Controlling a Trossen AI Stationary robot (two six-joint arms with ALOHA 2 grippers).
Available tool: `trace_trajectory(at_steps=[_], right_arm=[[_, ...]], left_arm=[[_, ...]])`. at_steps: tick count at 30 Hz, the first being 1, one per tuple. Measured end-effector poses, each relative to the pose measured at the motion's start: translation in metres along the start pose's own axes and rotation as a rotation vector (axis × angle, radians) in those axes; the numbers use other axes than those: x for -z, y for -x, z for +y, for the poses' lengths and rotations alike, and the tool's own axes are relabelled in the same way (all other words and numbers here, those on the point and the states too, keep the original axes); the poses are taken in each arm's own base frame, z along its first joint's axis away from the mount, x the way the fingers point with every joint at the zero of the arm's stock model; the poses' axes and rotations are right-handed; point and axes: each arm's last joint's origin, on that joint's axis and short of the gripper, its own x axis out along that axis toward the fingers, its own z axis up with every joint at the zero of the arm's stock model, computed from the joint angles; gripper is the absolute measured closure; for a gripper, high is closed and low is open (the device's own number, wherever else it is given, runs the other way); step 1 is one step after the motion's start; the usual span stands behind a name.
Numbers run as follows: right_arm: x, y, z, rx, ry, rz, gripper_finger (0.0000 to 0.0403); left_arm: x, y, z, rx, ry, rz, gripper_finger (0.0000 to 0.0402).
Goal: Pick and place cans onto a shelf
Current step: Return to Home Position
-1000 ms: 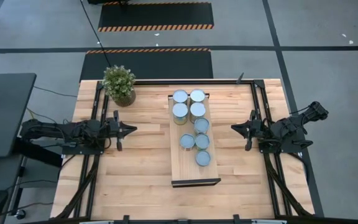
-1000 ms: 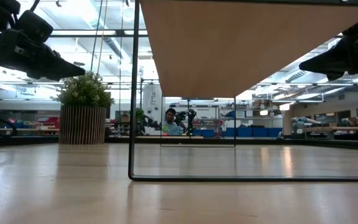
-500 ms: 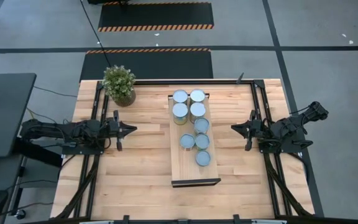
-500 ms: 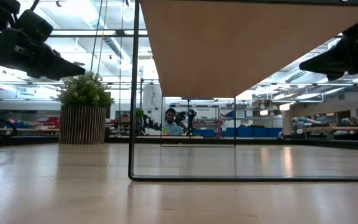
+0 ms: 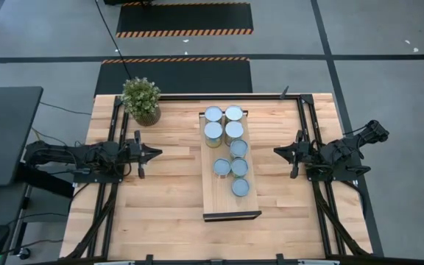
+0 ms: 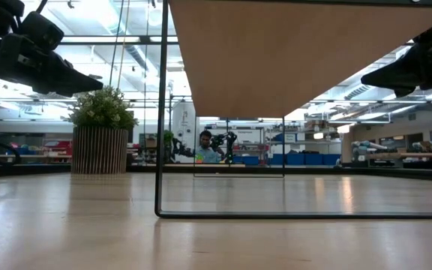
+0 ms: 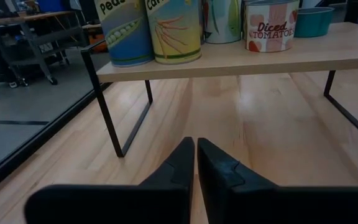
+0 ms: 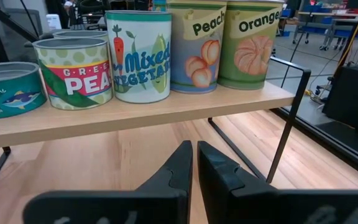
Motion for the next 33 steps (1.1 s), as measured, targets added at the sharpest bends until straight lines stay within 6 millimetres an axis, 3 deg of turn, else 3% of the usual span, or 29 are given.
trace_trajectory(at_steps=[33], right_arm=[[0.0, 0.0, 0.0, 0.001, 0.0, 0.0, 0.037]], left_arm=[[-0.0002, 0.0001, 0.0, 0.0, 0.0, 0.0, 0.0374]])
